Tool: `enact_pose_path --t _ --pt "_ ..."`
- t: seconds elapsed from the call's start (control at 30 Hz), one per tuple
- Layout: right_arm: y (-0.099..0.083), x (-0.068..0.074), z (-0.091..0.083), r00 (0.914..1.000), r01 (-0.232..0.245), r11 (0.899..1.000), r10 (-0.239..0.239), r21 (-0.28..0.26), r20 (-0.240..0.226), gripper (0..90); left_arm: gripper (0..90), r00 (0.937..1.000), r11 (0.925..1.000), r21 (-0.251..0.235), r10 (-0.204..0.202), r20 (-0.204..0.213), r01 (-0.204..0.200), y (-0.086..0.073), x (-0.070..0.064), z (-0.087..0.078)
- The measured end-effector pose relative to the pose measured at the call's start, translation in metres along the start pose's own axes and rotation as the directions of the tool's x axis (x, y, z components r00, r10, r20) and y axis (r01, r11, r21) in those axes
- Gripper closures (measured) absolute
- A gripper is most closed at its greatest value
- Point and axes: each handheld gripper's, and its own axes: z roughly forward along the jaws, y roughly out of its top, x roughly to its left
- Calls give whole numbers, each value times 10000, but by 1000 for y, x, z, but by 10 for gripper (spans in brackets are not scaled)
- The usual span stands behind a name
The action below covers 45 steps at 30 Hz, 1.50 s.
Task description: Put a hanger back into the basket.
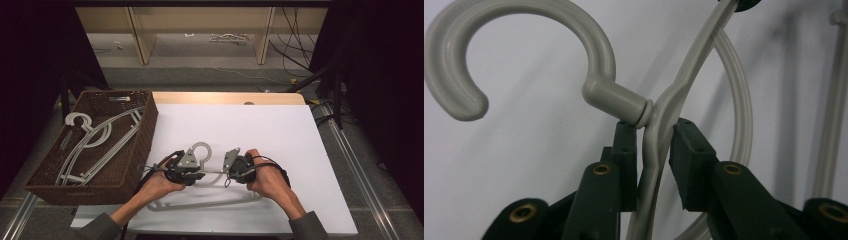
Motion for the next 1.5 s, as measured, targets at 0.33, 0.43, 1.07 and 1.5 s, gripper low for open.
enact_pose_path --t 0.33,0.43,1.07,1.5 --pt "-2 -1 -6 9962 -863 9938 868 -703 32 718 795 9992 9994 -257 242 313 -234 5 -4 -12" --pt "-2 -2 -10 9922 -1237 9867 1245 -1053 2 615 799 9994 9992 -387 23 345 -9 6 -5 -14" --pt "-16 -5 -45 9258 -2990 8830 3603 -3618 1141 357 800 9952 9921 -797 -977 -9 973 17 13 -41" --pt "-29 12 -60 8832 -3625 7760 4629 -5160 756 283 798 9930 9830 -1534 -1089 -452 1009 33 16 -78"
